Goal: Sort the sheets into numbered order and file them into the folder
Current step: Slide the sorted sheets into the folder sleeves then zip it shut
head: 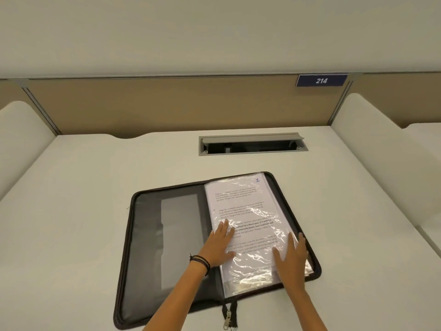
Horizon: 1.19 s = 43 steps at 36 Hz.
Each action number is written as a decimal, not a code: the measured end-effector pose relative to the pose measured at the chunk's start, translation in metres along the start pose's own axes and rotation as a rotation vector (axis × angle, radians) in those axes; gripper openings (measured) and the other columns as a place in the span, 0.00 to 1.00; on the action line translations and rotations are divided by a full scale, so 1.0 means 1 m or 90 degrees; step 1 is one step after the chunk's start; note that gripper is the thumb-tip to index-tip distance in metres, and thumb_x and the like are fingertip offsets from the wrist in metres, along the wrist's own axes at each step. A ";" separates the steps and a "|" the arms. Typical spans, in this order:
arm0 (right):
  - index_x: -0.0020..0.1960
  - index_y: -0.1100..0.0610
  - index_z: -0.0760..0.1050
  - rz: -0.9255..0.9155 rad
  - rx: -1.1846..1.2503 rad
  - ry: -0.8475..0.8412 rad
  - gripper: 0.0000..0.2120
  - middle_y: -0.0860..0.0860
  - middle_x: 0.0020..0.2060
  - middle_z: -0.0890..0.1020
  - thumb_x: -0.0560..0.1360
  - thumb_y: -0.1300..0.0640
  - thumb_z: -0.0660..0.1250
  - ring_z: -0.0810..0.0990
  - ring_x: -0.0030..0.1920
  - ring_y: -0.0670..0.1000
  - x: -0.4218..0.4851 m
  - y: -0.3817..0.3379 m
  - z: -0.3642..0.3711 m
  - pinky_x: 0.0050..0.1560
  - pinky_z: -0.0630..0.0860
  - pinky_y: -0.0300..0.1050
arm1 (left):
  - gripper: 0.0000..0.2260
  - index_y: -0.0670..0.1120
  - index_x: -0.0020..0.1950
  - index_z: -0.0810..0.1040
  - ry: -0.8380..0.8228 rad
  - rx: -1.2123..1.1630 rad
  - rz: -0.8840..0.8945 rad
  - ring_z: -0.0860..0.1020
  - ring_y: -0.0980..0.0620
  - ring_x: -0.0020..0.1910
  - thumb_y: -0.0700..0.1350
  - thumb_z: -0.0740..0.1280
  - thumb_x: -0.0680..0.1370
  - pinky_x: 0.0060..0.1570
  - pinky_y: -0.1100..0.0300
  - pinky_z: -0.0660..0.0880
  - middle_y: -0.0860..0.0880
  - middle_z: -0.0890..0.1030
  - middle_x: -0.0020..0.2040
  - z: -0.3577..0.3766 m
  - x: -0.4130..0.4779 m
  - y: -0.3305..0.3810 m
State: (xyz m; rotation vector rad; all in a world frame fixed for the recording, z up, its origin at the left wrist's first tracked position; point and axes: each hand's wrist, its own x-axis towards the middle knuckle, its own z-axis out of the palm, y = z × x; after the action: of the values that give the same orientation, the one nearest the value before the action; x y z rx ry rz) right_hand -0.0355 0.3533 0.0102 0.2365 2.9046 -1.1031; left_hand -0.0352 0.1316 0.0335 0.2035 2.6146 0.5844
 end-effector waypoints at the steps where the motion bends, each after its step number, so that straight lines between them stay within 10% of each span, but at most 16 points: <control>1: 0.76 0.59 0.52 -0.012 0.005 -0.007 0.33 0.58 0.76 0.46 0.78 0.52 0.63 0.43 0.76 0.56 -0.006 0.001 0.005 0.75 0.47 0.56 | 0.33 0.44 0.78 0.41 0.016 -0.010 0.003 0.36 0.47 0.76 0.51 0.59 0.82 0.73 0.50 0.39 0.45 0.36 0.77 0.002 0.002 0.001; 5: 0.75 0.49 0.40 -0.039 0.076 -0.011 0.45 0.49 0.74 0.34 0.68 0.24 0.43 0.29 0.72 0.46 -0.018 0.007 0.018 0.73 0.40 0.49 | 0.31 0.44 0.78 0.43 0.037 -0.067 0.029 0.39 0.49 0.77 0.49 0.58 0.82 0.72 0.57 0.37 0.45 0.39 0.78 0.006 0.009 0.007; 8: 0.75 0.45 0.37 -0.039 0.110 -0.011 0.47 0.46 0.75 0.34 0.64 0.21 0.40 0.31 0.73 0.46 -0.017 0.009 0.019 0.67 0.43 0.46 | 0.27 0.45 0.78 0.52 0.066 -0.136 0.045 0.42 0.50 0.77 0.48 0.58 0.83 0.72 0.59 0.38 0.46 0.44 0.79 0.006 0.014 0.011; 14: 0.75 0.44 0.40 -0.078 0.168 -0.023 0.36 0.42 0.76 0.41 0.74 0.32 0.48 0.40 0.76 0.44 -0.019 0.001 0.019 0.74 0.46 0.47 | 0.18 0.49 0.72 0.66 0.119 -0.365 0.015 0.62 0.51 0.74 0.48 0.60 0.82 0.70 0.60 0.58 0.50 0.64 0.74 -0.004 0.025 0.026; 17: 0.75 0.45 0.45 -0.089 0.213 -0.045 0.30 0.42 0.76 0.51 0.80 0.61 0.57 0.49 0.73 0.33 -0.023 -0.011 0.015 0.73 0.50 0.34 | 0.18 0.47 0.71 0.69 0.153 -0.455 -0.002 0.69 0.52 0.69 0.48 0.60 0.82 0.63 0.66 0.65 0.50 0.70 0.70 -0.010 0.032 0.035; 20: 0.75 0.48 0.49 -0.102 0.200 -0.081 0.31 0.43 0.73 0.57 0.79 0.70 0.55 0.57 0.64 0.23 -0.025 -0.016 0.013 0.65 0.56 0.22 | 0.19 0.47 0.72 0.67 0.179 -0.545 -0.028 0.75 0.51 0.63 0.51 0.59 0.82 0.59 0.65 0.70 0.49 0.72 0.68 -0.017 0.038 0.045; 27: 0.73 0.45 0.60 -0.239 0.233 -0.186 0.21 0.36 0.70 0.65 0.81 0.53 0.57 0.63 0.69 0.34 -0.032 -0.023 0.014 0.69 0.61 0.32 | 0.09 0.48 0.60 0.72 0.282 -0.648 -0.032 0.78 0.48 0.56 0.44 0.64 0.80 0.43 0.69 0.76 0.51 0.78 0.55 -0.022 0.052 0.051; 34: 0.62 0.42 0.72 -0.055 0.420 0.046 0.32 0.33 0.60 0.76 0.70 0.25 0.50 0.71 0.63 0.33 -0.034 -0.021 -0.001 0.63 0.66 0.28 | 0.19 0.46 0.68 0.67 0.362 -0.652 -0.078 0.75 0.51 0.54 0.38 0.65 0.79 0.47 0.65 0.74 0.52 0.74 0.56 -0.024 0.050 0.043; 43: 0.73 0.40 0.47 -0.023 0.148 -0.004 0.35 0.41 0.75 0.44 0.74 0.44 0.64 0.41 0.75 0.44 -0.026 0.008 0.007 0.72 0.52 0.50 | 0.32 0.49 0.78 0.53 0.371 -0.647 -0.044 0.67 0.51 0.67 0.35 0.65 0.78 0.66 0.52 0.69 0.52 0.62 0.71 -0.020 0.046 0.030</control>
State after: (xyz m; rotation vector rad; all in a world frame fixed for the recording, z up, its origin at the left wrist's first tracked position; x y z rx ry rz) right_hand -0.0090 0.3515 0.0014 0.1843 2.7822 -1.4452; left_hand -0.0842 0.1618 0.0441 -0.4360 2.4105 2.0628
